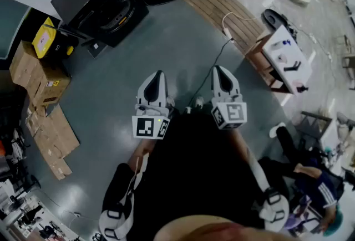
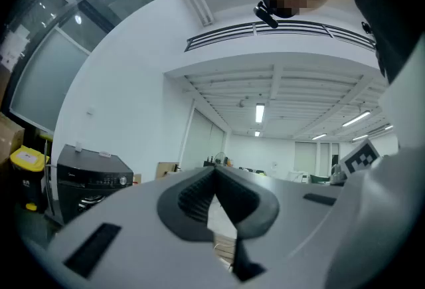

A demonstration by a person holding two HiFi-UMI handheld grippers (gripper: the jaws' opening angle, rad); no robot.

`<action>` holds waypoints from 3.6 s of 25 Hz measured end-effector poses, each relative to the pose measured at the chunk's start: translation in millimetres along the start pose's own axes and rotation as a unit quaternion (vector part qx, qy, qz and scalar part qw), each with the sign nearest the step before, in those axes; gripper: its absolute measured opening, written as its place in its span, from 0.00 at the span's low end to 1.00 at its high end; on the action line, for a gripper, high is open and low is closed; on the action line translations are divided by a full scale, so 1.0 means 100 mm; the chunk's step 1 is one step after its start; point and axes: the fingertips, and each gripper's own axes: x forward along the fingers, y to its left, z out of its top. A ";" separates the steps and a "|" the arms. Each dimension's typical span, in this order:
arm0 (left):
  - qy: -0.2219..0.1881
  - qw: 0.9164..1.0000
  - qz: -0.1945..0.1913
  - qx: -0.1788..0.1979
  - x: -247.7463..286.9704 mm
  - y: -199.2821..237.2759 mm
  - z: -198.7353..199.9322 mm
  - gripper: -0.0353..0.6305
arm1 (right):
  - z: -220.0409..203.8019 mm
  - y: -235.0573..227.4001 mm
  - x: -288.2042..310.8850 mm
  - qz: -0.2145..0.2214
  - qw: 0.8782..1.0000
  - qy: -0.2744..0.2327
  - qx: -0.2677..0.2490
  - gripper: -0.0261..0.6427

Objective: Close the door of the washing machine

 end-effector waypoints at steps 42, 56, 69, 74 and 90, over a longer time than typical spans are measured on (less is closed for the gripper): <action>0.004 0.998 -0.051 -0.026 -0.21 0.99 0.09 0.06 | 0.04 1.03 0.61 -0.019 1.000 -0.017 0.002 0.25; 0.019 0.999 -0.036 -0.023 0.90 1.25 -0.01 0.06 | 0.10 0.40 1.63 -0.005 1.000 -0.003 0.013 0.25; 0.014 1.000 -0.005 -0.017 2.70 1.14 0.17 0.06 | 0.63 -0.83 3.02 0.043 0.999 0.002 0.008 0.25; 0.011 1.000 0.014 -0.016 3.14 1.16 0.18 0.06 | 0.71 -1.18 3.39 0.051 0.999 0.009 0.007 0.25; 0.033 0.999 0.005 -0.027 4.41 1.59 -0.09 0.06 | 0.62 -1.81 4.72 0.058 0.997 0.043 0.013 0.25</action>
